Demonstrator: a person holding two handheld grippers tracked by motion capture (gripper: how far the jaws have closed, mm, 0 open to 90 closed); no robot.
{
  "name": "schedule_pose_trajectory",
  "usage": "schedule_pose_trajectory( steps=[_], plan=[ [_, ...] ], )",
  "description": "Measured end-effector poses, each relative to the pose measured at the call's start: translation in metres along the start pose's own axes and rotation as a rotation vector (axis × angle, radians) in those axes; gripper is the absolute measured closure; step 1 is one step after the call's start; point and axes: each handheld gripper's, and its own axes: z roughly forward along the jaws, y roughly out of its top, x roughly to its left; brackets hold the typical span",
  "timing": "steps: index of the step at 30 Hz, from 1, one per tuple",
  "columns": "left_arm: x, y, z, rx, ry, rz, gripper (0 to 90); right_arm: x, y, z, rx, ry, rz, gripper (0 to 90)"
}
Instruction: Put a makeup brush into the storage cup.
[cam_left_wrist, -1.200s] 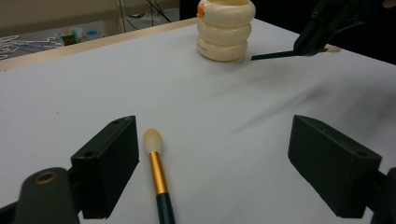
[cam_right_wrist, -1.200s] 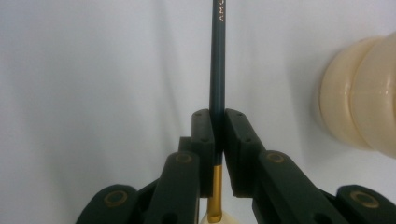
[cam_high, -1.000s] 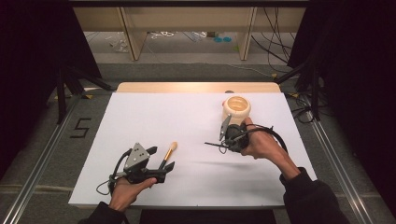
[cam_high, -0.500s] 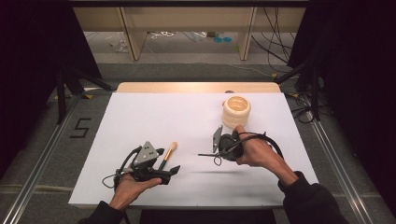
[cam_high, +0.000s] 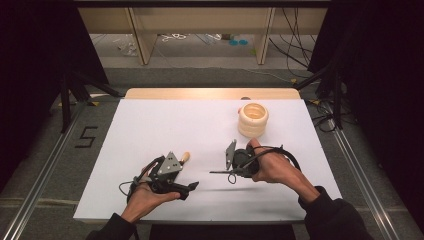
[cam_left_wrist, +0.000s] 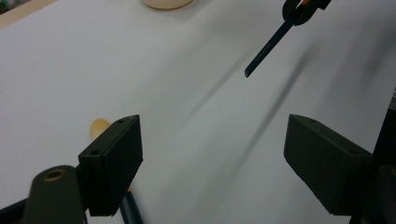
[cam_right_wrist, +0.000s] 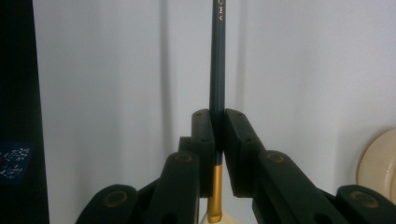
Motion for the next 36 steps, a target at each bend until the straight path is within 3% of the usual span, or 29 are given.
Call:
schedule_pose_trajectory(
  steps=[3, 4, 14, 18, 25, 27, 29, 30, 31, 32, 33, 34, 35, 36],
  plan=[
    [-0.001, 0.002, 0.000, 0.005, 0.005, 0.005, 19.2, 0.000, 0.001, 0.000, -0.019, -0.001, -0.013, 82.9],
    [-0.001, 0.003, 0.001, 0.003, 0.000, 0.002, 19.1, 0.002, 0.001, 0.000, -0.026, 0.010, 0.011, 82.9],
    [-0.006, 0.009, 0.006, 0.028, -0.032, 0.024, 18.1, 0.003, 0.006, 0.000, -0.017, 0.001, -0.033, 82.9],
    [-0.010, 0.014, 0.009, 0.030, -0.057, 0.051, 19.1, 0.004, 0.009, 0.000, -0.020, 0.003, -0.040, 82.9],
    [-0.017, 0.021, 0.017, 0.104, -0.108, 0.118, 19.4, 0.007, 0.014, 0.001, -0.018, 0.000, -0.083, 82.9],
    [-0.018, 0.022, 0.021, 0.124, -0.146, 0.116, 20.1, 0.009, 0.015, 0.000, -0.017, 0.010, -0.072, 82.9],
    [-0.016, 0.023, 0.024, 0.143, -0.155, 0.116, 21.9, 0.010, 0.016, 0.001, -0.019, 0.004, -0.084, 82.9],
    [-0.016, 0.023, 0.025, 0.147, -0.167, 0.108, 22.3, 0.013, 0.016, -0.001, -0.003, 0.019, -0.058, 82.9],
    [-0.015, 0.024, 0.026, 0.151, -0.175, 0.106, 23.3, 0.013, 0.017, 0.000, -0.030, 0.019, -0.091, 82.9],
    [-0.014, 0.024, 0.027, 0.150, -0.189, 0.101, 23.3, 0.013, 0.017, 0.000, -0.030, 0.019, -0.091, 82.9],
    [-0.015, 0.024, 0.027, 0.135, -0.199, 0.071, 23.9, 0.013, 0.017, 0.000, -0.031, 0.021, -0.098, 82.9],
    [-0.011, 0.026, 0.026, 0.166, -0.217, 0.112, 24.7, 0.014, 0.018, 0.000, -0.039, 0.030, -0.108, 82.9],
    [-0.013, 0.025, 0.028, 0.129, -0.218, 0.054, 25.2, 0.015, 0.019, -0.001, -0.038, 0.024, -0.110, 82.9],
    [-0.012, 0.026, 0.028, 0.139, -0.227, 0.062, 26.4, 0.016, 0.019, -0.002, -0.015, 0.026, -0.092, 82.9]
  ],
)
